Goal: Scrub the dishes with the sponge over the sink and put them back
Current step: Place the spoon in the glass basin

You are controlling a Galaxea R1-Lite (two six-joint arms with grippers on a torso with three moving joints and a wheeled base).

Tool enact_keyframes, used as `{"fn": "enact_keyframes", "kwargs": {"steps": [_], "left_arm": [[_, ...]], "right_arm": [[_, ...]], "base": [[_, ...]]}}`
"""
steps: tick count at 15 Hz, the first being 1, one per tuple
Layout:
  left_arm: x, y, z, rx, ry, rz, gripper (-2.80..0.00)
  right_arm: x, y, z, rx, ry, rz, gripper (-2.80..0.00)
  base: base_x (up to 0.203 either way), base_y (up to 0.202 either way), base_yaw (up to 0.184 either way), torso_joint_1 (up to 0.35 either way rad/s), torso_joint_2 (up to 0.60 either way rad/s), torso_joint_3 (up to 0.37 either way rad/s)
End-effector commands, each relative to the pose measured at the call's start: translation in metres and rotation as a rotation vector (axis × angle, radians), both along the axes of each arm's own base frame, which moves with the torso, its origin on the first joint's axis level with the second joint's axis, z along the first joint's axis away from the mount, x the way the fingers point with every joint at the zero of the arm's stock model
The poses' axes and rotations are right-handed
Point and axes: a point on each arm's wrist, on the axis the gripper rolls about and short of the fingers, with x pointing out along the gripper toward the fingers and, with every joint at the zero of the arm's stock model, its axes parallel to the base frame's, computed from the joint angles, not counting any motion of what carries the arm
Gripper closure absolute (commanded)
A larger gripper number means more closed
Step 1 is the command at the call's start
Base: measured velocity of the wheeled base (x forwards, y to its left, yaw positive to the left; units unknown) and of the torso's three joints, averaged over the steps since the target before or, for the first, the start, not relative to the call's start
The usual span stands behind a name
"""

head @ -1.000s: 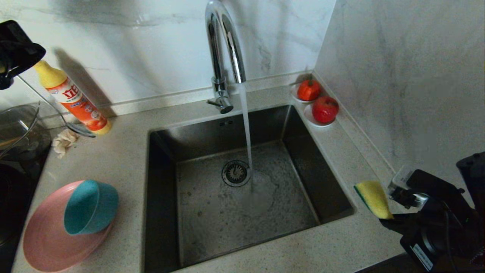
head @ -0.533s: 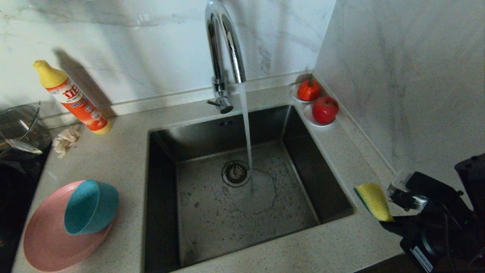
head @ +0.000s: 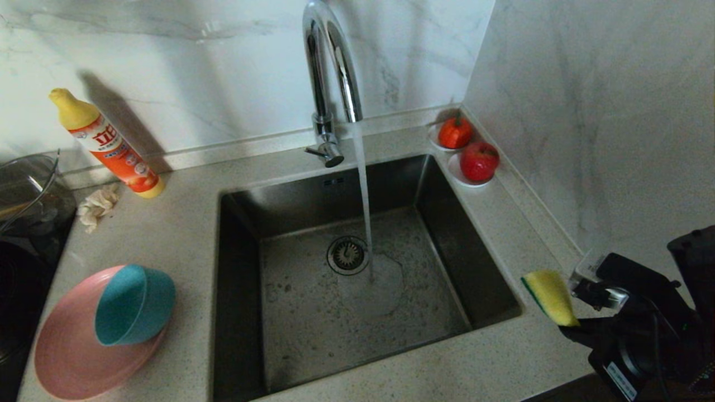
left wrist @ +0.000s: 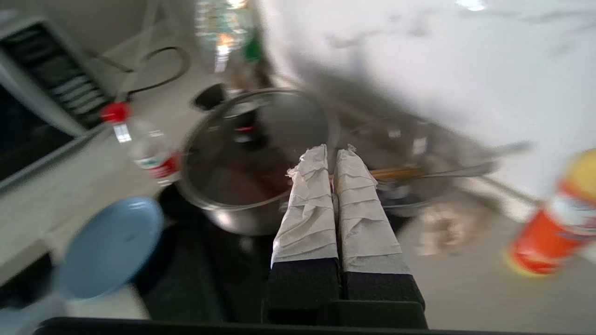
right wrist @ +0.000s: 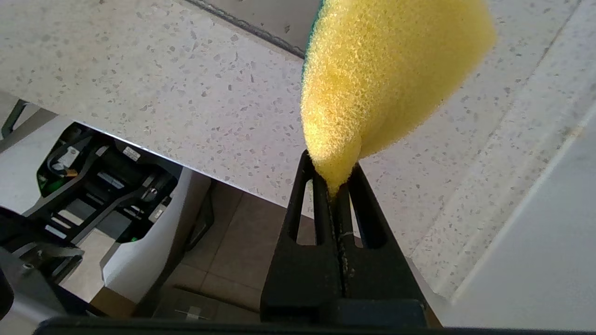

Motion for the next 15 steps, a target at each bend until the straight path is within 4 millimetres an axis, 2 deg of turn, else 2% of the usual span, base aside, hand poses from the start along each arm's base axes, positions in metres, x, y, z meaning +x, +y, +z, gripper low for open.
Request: {"fn": "enact_keyframes", "kwargs": {"steps": [1, 4, 7, 11, 15], "left_arm": [[-0.017, 0.005, -0.009, 0.001, 0.016, 0.067, 0.00], [-0.019, 0.024, -0.036, -0.022, 0.131, 0.130, 0.00], [-0.005, 0.039, -0.057, -0.060, 0.235, 0.109, 0.00], [0.006, 0.044, -0.060, -0.065, 0.243, 0.055, 0.00], [0.027, 0.070, -0.065, -0.025, 0.253, 0.115, 0.00]], "right_arm": [[0.001, 0.001, -0.002, 0.000, 0.010, 0.010, 0.00], [0.002, 0.001, -0.002, -0.001, 0.015, 0.012, 0.00], [0.001, 0.001, -0.002, 0.000, 0.012, 0.011, 0.00], [0.002, 0.001, -0.002, 0.001, 0.013, 0.013, 0.00], [0.003, 0.002, -0.003, -0.003, 0.015, 0.013, 0.00]], "base": [[0.000, 0.000, 0.000, 0.000, 0.00, 0.000], [0.000, 0.000, 0.000, 0.000, 0.00, 0.000], [0.000, 0.000, 0.000, 0.000, 0.00, 0.000], [0.000, 0.000, 0.000, 0.000, 0.00, 0.000], [0.000, 0.000, 0.000, 0.000, 0.00, 0.000]]}}
